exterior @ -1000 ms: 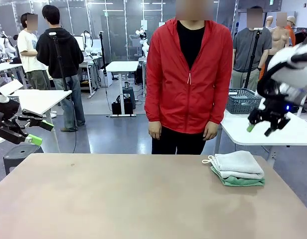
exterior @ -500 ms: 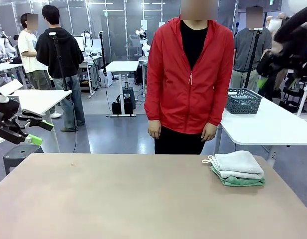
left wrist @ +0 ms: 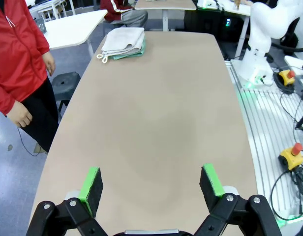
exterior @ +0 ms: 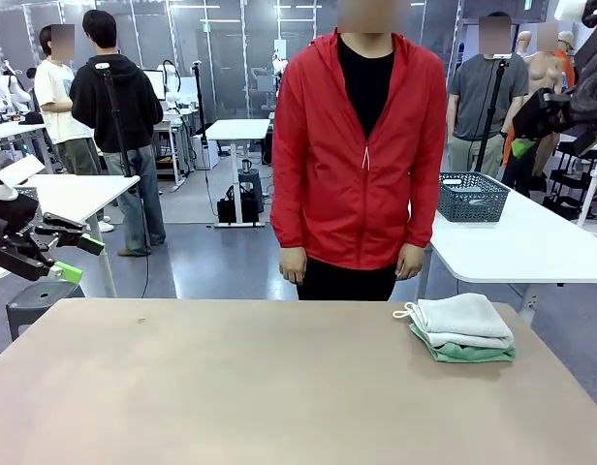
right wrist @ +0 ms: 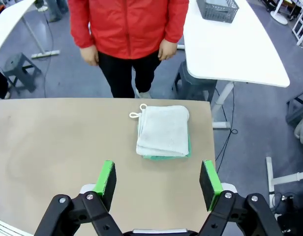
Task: Fold the towels and place them in the basket.
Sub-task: Stack the folded Towel with hook on the right side of the table.
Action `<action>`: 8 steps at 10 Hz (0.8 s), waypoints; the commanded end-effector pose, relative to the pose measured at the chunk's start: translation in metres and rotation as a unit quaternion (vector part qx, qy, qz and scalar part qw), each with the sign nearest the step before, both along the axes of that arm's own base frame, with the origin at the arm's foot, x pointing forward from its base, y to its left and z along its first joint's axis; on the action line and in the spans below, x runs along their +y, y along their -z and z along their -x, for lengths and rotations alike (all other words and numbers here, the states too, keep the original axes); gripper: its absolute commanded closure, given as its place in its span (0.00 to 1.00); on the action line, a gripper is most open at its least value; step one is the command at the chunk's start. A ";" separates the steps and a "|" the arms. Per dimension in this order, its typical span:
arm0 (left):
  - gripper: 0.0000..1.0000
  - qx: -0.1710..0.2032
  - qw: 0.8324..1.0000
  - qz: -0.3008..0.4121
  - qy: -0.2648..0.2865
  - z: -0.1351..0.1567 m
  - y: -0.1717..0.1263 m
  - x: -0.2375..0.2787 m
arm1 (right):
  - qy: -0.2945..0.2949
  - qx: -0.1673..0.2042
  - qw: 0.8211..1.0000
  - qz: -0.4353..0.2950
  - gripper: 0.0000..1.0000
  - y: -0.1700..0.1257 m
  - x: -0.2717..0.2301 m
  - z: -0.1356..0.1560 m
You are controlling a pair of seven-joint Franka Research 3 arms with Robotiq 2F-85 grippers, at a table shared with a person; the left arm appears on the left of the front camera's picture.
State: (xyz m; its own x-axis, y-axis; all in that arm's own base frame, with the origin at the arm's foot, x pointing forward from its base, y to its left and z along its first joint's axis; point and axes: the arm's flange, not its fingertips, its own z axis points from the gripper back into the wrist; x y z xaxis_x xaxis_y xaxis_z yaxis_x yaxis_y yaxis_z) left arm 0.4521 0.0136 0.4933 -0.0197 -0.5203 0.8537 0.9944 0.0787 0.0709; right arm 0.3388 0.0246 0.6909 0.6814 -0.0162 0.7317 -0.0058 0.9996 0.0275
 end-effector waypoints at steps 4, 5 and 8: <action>0.00 -0.001 1.000 0.003 0.001 0.000 -0.001 0.000 | 0.000 0.000 1.000 0.000 0.14 0.000 0.000 0.000; 0.00 -0.001 1.000 0.003 0.001 0.000 -0.001 0.000 | 0.000 0.000 1.000 0.000 0.14 0.000 0.000 0.000; 0.00 -0.001 1.000 0.003 0.001 0.000 -0.001 0.000 | 0.000 0.000 1.000 0.000 0.14 0.000 0.000 0.000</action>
